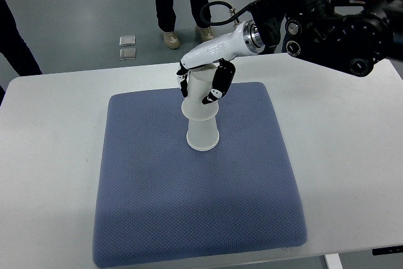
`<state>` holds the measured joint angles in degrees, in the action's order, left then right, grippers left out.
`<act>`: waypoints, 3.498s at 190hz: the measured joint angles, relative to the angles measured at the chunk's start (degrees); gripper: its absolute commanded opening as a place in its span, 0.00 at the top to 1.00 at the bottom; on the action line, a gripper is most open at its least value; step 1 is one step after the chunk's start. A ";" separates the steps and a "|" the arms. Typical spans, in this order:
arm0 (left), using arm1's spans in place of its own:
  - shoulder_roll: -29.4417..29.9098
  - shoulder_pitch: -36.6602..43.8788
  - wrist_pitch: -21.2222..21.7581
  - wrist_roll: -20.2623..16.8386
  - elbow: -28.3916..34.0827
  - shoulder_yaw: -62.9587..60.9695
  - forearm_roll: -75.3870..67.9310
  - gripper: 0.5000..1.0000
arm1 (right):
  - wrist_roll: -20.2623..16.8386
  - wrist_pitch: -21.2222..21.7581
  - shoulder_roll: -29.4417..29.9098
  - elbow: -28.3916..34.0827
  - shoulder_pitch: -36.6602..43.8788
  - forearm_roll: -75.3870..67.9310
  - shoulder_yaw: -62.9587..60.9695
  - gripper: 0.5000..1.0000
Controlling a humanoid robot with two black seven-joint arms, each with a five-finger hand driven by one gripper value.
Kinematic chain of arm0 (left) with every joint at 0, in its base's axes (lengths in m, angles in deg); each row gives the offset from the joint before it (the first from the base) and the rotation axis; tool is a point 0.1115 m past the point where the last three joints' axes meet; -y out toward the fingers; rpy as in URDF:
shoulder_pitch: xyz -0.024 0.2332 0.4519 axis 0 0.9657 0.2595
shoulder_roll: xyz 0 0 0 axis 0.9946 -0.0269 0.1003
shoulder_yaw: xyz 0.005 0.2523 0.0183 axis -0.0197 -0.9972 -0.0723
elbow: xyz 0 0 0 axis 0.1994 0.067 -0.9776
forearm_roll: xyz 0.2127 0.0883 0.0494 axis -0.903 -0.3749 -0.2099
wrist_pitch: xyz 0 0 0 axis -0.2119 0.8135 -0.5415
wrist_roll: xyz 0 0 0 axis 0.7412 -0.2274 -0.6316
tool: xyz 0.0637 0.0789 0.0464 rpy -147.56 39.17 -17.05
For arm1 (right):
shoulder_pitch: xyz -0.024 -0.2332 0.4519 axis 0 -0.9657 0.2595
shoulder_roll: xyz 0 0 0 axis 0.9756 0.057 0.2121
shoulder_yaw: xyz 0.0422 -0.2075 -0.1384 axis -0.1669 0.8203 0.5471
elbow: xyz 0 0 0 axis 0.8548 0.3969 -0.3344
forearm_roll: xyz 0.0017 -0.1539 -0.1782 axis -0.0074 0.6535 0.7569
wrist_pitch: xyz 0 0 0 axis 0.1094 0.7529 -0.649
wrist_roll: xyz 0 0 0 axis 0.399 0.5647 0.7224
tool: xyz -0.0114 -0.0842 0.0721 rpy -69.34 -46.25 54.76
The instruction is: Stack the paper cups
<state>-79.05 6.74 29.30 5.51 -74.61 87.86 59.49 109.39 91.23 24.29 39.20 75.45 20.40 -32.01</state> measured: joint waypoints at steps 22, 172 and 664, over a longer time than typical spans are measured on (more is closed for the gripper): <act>0.00 0.01 0.00 0.00 0.00 0.00 0.00 0.00 | 0.00 0.04 -0.03 -0.01 -0.39 0.01 0.02 0.64; 0.00 0.01 0.00 0.00 0.00 0.00 0.00 0.00 | -0.42 0.31 0.00 0.07 -2.00 -0.29 0.03 0.20; 0.00 0.01 0.00 0.00 0.00 0.00 0.00 0.00 | 0.72 -16.42 0.36 -23.73 -32.03 -88.33 -29.07 0.18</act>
<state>-79.05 6.75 29.30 5.52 -74.61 87.86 59.49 110.12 74.81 24.65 15.47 43.43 -67.94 -61.08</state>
